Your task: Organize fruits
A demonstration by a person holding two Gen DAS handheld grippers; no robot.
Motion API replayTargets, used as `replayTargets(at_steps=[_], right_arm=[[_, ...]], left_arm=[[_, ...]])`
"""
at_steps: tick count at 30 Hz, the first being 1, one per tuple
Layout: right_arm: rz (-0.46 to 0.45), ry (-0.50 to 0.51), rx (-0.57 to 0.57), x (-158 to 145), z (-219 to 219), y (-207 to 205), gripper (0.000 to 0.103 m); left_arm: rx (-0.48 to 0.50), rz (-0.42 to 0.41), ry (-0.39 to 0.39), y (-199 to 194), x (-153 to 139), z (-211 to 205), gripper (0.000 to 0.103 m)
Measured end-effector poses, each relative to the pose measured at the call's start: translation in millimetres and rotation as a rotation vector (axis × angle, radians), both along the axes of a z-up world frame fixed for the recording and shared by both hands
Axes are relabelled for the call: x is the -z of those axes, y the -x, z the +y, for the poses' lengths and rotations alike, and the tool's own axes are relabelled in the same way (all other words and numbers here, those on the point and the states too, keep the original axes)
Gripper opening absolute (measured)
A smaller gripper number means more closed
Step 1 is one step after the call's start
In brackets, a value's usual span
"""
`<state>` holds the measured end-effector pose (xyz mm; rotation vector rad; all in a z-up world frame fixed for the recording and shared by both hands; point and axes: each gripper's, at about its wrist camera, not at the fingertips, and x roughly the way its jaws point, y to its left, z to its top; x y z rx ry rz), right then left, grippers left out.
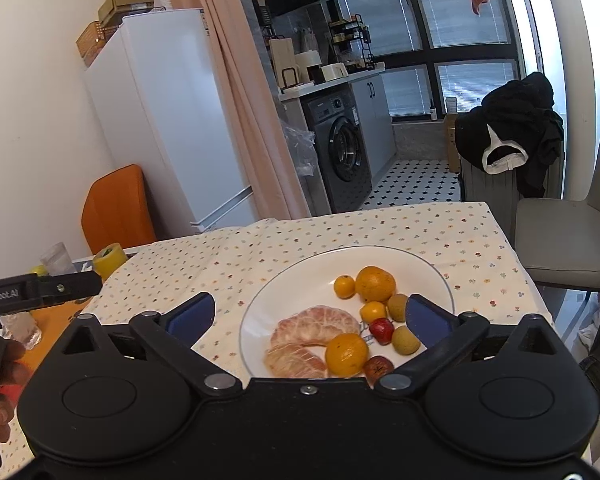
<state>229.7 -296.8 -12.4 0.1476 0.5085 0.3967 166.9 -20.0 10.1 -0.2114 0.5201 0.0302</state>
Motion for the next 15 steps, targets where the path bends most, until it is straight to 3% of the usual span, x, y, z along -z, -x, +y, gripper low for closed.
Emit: replayTargets(at_steps=[15], right_arm=[[-0.002, 0.017, -0.081, -21.9, 22.7, 43.8, 0.103]], left_arm=[[-0.077, -0.004, -0.017, 64.8, -26.1, 35.4, 0.099]])
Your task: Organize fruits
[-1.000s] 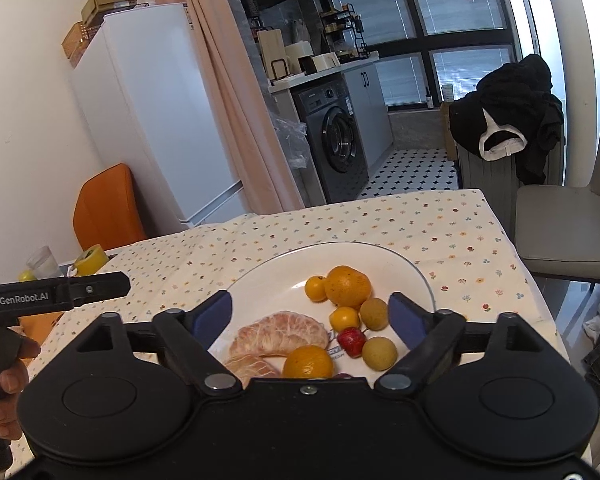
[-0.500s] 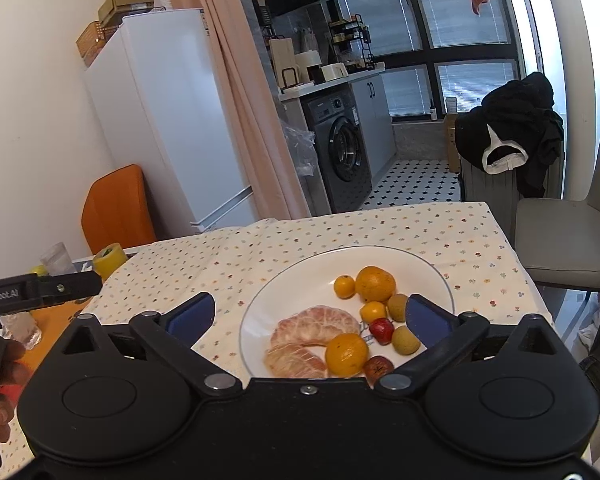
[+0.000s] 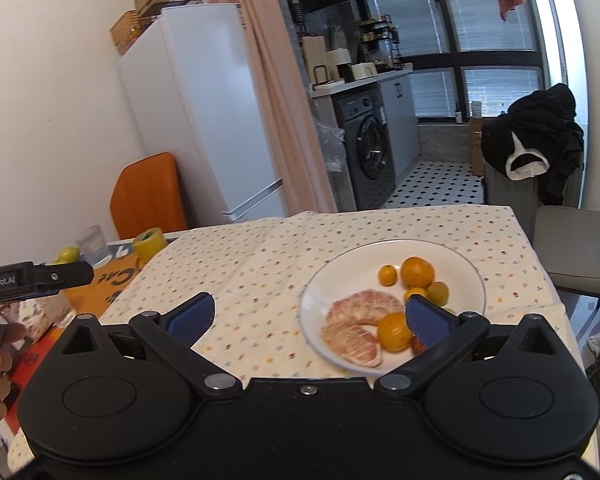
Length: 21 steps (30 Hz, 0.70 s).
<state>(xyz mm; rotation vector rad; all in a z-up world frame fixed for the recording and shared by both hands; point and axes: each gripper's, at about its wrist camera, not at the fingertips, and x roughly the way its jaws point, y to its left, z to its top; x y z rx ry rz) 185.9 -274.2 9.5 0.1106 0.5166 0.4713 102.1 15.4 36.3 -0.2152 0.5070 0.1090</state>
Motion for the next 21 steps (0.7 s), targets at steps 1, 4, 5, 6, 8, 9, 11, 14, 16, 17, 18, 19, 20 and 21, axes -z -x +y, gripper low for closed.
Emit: replayTargets(at_steps=[1, 4, 5, 6, 8, 9, 11, 14, 16, 17, 18, 19, 20, 21], right_arm=[[0.002, -0.002, -0.002, -1.3, 1.1, 3.6, 0.103], [0.0, -0.005, -0.009, -4.0, 1.8, 12.4, 0.103], [-0.001, -0.005, -0.01, -5.0, 1.9, 15.3, 0.103], [-0.002, -0.005, -0.01, -6.0, 2.0, 18.2, 0.103], [-0.003, -0.007, -0.014, -8.4, 2.2, 24.0, 0.103], [-0.004, -0.007, -0.017, -9.3, 2.4, 26.9, 0.103], [-0.006, -0.005, -0.021, -10.7, 3.6, 33.4, 0.103], [0.001, -0.01, -0.03, -12.1, 3.3, 42.4, 0.103], [0.009, -0.02, -0.041, -13.0, 1.3, 48.7, 0.103], [0.009, -0.022, -0.046, -13.7, 0.7, 51.8, 0.103], [0.008, -0.02, -0.049, -14.4, 0.3, 55.2, 0.103], [0.011, -0.018, -0.053, -15.0, 0.4, 58.7, 0.103], [0.019, -0.02, -0.061, -15.8, 0.0, 61.5, 0.103], [0.029, -0.019, -0.067, -16.7, 0.0, 64.5, 0.103]], left_arm=[[-0.002, 0.003, -0.006, 3.7, -1.0, 1.1, 0.1], [0.002, 0.005, -0.014, 15.6, -2.2, 2.8, 0.1], [0.005, 0.005, -0.015, 19.6, -2.8, 3.1, 0.1], [0.009, 0.005, -0.018, 23.7, -3.1, 3.1, 0.1], [0.009, -0.001, -0.03, 31.7, -4.1, 2.0, 0.1], [0.01, -0.005, -0.036, 35.7, -4.8, 1.5, 0.1], [0.011, -0.007, -0.046, 43.6, -5.9, 0.5, 0.1], [0.014, -0.004, -0.064, 55.7, -7.8, -2.2, 0.1], [0.021, 0.01, -0.069, 63.4, -9.0, -4.1, 0.1], [0.023, 0.017, -0.079, 66.9, -9.8, -5.7, 0.1], [0.021, 0.02, -0.095, 70.4, -10.6, -7.5, 0.1], [0.017, 0.019, -0.112, 74.2, -11.3, -10.0, 0.1], [0.014, 0.017, -0.125, 77.8, -12.0, -11.9, 0.1], [0.014, 0.017, -0.13, 81.0, -12.6, -13.2, 0.1]])
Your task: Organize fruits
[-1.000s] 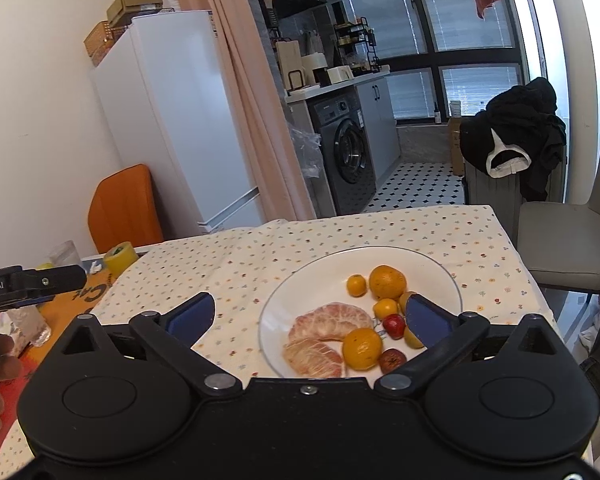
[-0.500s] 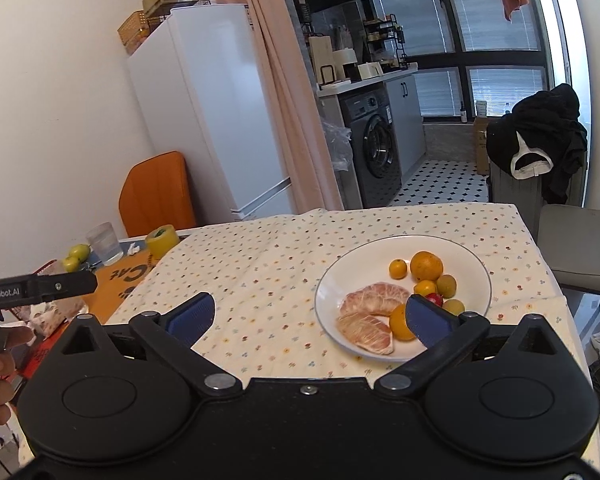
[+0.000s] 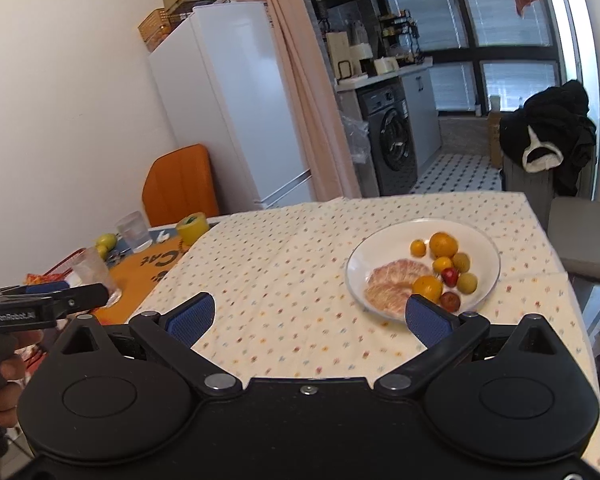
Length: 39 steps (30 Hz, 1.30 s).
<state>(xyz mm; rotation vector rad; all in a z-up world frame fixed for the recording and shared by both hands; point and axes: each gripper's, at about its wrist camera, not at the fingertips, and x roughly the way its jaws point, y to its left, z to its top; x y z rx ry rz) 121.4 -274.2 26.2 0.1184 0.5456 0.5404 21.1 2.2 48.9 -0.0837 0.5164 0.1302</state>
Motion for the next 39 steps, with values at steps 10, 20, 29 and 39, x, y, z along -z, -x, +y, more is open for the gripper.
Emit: replayTargets(at_steps=[10, 20, 29, 39], right_arm=[[0.034, 0.039, -0.109, -3.0, 7.4, 29.7, 0.103], [0.014, 0.092, -0.088, -1.2, 10.2, 46.2, 0.103], [0.003, 0.066, -0.081, -3.3, 5.2, 47.8, 0.103], [-0.011, 0.087, -0.091, -6.1, 7.3, 49.8, 0.103]], left_arm=[[0.022, 0.008, -0.004, 30.2, 4.5, -2.7, 0.1], [-0.007, 0.018, -0.02, 42.8, 12.0, 5.6, 0.1], [-0.017, -0.009, -0.01, 49.1, 7.4, 10.5, 0.1], [0.0, -0.01, -0.007, 53.0, 5.7, 9.5, 0.1]])
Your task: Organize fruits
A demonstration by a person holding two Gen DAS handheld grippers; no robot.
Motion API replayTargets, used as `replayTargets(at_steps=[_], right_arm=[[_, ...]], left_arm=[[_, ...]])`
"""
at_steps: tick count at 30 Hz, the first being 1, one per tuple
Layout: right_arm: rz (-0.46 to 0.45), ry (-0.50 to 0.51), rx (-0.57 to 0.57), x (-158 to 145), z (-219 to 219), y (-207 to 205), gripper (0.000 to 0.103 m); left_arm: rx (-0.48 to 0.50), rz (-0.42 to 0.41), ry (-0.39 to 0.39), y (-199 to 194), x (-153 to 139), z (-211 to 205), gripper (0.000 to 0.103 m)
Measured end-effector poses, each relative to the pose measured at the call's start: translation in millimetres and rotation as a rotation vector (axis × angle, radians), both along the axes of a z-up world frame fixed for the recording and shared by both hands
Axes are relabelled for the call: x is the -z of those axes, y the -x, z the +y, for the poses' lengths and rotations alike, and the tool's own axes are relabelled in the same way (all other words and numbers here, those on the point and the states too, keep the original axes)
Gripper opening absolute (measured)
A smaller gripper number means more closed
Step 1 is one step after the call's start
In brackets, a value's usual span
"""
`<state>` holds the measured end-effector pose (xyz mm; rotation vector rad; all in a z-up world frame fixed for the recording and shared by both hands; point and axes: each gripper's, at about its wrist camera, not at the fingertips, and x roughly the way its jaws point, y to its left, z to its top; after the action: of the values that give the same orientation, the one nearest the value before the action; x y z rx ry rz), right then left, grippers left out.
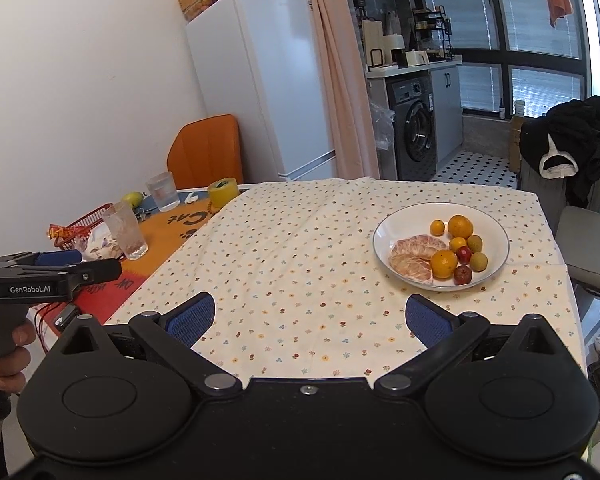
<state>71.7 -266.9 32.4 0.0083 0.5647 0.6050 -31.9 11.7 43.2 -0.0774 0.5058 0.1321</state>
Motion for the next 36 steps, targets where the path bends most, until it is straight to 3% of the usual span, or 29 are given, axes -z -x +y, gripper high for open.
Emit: replayTargets(at_steps=[36], right_arm=[[0.005, 0.006, -0.006, 3.2, 1.3, -2.0, 0.103]], left_arm=[[0.046, 0.006, 0.004, 2.6, -1.3, -6.0, 0.1]])
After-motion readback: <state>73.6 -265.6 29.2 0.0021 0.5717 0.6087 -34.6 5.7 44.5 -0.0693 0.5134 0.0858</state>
